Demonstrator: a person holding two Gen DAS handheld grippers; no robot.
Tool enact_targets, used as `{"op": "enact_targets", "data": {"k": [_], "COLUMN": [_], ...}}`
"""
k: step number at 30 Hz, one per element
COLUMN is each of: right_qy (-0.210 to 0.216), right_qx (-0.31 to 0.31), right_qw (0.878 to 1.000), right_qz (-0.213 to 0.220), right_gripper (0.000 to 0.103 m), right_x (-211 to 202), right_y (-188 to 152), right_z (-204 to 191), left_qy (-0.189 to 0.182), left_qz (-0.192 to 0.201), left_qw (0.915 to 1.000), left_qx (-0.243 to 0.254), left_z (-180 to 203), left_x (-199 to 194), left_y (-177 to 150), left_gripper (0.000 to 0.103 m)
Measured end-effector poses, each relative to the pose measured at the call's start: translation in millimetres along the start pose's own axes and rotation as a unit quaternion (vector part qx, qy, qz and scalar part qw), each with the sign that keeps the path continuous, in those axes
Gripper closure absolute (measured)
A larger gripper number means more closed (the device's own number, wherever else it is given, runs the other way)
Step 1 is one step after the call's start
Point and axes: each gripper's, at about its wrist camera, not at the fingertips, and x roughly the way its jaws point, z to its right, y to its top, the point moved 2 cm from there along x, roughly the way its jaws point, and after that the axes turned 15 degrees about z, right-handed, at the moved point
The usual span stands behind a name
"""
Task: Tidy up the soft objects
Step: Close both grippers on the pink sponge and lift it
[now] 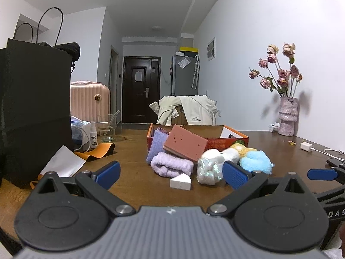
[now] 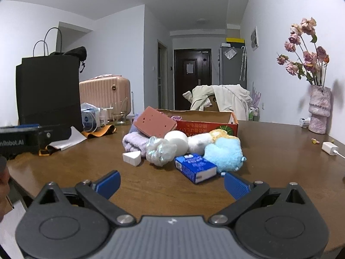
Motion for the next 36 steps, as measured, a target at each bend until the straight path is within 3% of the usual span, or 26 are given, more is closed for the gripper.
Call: {"op": "enact_targets", "data": {"k": [6,8,12,15,18,24,27,29,31,36], "right_qy": [0.016,0.018,0.022,0.021,0.020,0.038,0.044,0.049,0.042,0.050], "right_qx": [0.043,0.053,0.092,0.117,0.148,0.203,0.213,0.223,0.225,0.226], "right_qw": [0.999,0.998,0.995,0.992,0.987,0.976,0.973,0.970,0.970,0.970], "right_qz": [-0.021,-0.026,-0.035,-0.040,-0.051,-0.074,-0.082,-0.085,-0.087,-0.071], "right_gripper": [0.003,0.009,0.012,0.013,0.023,0.039,0.048,0.061,0.068,0.074], "right_x": [52.7,73.4,119.4,151.3,184.6,245.1,266.5,275.9,281.6,275.4], "right_y": [17.6,21.8,28.6,30.1,27.9,15.7,8.2,4.5,1.0,7.9], "right_z": [9.5,10.5,18.3,25.6,33.0,38.4,37.0,37.3,38.7,40.5], "left_qy": [-0.016,-0.022,-0.028,-0.034,-0.046,-0.068,-0.086,-0.101,-0.097,-0.093], "left_qz": [-0.024,-0.033,-0.039,-0.047,-0.068,-0.109,-0.126,-0.138,-0.148,-0.147], "left_qw": [0.9996,0.9992,0.9988,0.9982,0.9964,0.9905,0.9859,0.9805,0.9777,0.9766], "left_qx": [0.004,-0.001,-0.013,-0.013,-0.019,-0.048,-0.069,-0.097,-0.112,-0.126], "left_z": [-7.3,-10.2,-17.9,-21.4,-25.1,-33.4,-38.2,-41.4,-45.3,-50.4], "left_x": [53.3,73.2,118.2,147.9,179.5,236.7,256.6,266.6,273.0,267.1], "left_y": [3.2,5.1,7.5,4.1,-2.2,-17.2,-24.0,-30.0,-36.9,-34.0], "left_gripper": [0.000,0.000,0.002,0.012,0.028,0.035,0.049,0.061,0.070,0.071]}}
